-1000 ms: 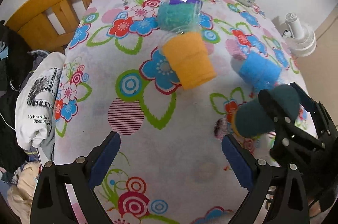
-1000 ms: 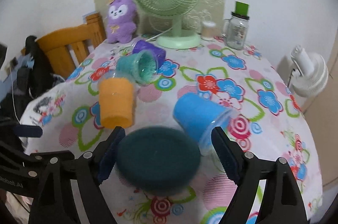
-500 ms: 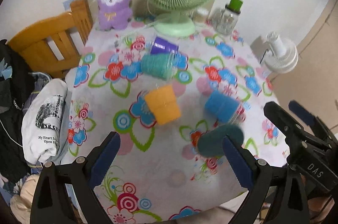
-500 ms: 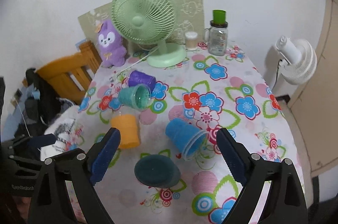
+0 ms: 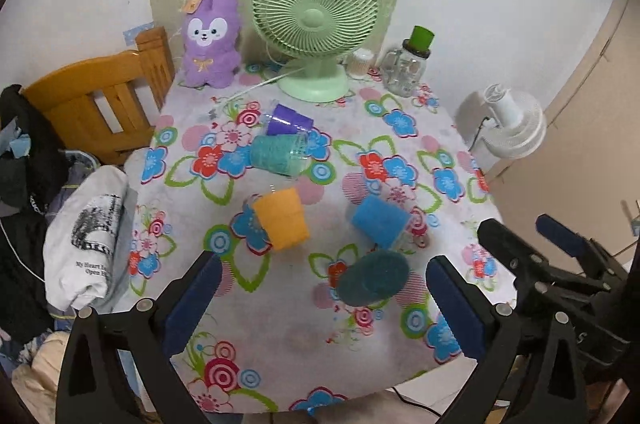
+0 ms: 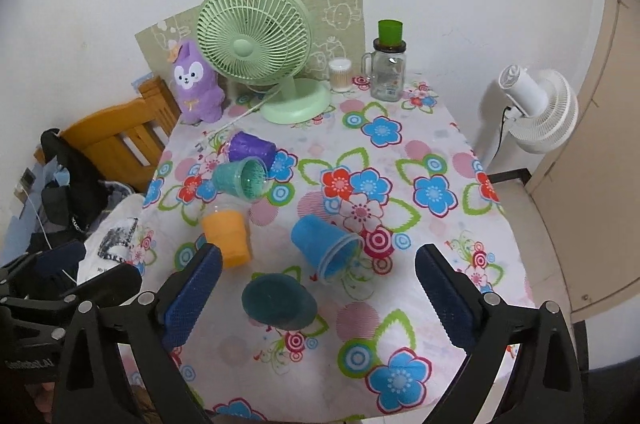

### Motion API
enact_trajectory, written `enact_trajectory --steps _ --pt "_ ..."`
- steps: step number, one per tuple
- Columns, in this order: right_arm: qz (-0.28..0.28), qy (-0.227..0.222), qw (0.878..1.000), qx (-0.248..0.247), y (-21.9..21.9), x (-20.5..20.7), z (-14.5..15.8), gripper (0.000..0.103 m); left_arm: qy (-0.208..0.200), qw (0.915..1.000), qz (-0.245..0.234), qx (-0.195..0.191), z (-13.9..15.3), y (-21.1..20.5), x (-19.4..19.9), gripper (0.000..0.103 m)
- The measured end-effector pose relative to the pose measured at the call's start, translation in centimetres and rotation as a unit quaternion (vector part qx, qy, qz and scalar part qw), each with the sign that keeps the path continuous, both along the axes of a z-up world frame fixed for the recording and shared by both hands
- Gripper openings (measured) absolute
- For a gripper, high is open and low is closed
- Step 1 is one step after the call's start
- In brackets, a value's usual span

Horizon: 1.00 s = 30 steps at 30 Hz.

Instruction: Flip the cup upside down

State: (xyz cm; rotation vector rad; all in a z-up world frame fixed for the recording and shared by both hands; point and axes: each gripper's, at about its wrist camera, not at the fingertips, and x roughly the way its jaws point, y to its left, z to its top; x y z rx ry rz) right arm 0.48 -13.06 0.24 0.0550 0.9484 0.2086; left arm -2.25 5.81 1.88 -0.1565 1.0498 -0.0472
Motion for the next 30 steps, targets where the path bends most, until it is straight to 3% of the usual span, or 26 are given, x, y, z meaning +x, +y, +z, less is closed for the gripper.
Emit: enact_trajectory --steps 30 --pt "-0.004 -0.019 0.999 -0.025 -0.6 -0.8 1.2 0.099 -0.022 0.9994 0.010 0.024 1.0 -1.0 -0.5 0.103"
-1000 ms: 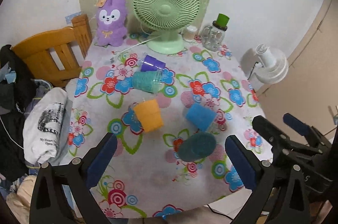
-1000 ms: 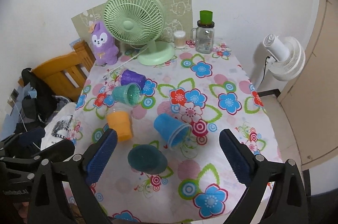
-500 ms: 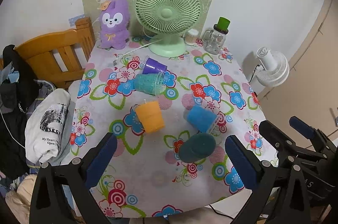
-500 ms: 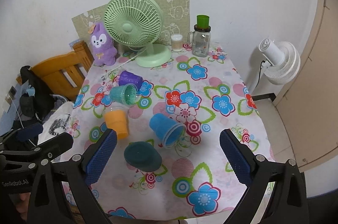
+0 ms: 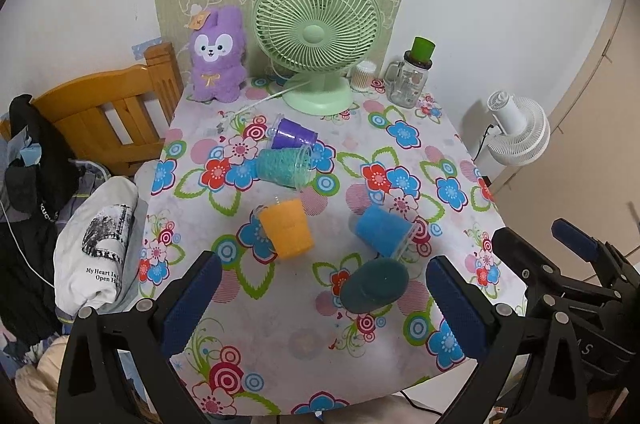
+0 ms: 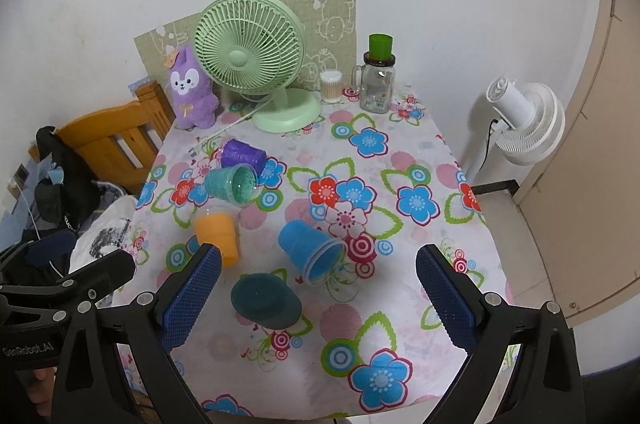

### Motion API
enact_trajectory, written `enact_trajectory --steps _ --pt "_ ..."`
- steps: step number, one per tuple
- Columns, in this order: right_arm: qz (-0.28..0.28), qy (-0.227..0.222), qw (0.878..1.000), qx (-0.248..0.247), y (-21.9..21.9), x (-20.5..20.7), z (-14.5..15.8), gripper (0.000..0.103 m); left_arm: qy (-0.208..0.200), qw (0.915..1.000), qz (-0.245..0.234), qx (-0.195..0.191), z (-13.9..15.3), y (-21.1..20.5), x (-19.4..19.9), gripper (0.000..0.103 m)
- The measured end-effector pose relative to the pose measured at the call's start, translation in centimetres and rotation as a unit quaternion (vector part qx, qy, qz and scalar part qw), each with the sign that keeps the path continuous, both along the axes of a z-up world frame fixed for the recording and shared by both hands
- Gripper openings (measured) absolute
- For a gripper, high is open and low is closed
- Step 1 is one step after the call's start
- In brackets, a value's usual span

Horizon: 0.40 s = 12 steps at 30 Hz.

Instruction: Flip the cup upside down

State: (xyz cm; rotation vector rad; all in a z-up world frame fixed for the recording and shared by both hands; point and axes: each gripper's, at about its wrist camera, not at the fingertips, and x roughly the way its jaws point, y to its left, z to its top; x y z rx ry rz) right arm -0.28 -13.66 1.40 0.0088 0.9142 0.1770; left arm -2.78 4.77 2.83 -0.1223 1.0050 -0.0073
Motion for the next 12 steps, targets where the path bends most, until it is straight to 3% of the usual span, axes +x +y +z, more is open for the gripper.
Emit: enact_trajectory --steps 12 --pt "0.001 0.003 1.000 -0.003 0.14 0.23 -0.15 0.099 0.004 1.0000 0.002 -0.001 0.08 0.09 0.16 0.103"
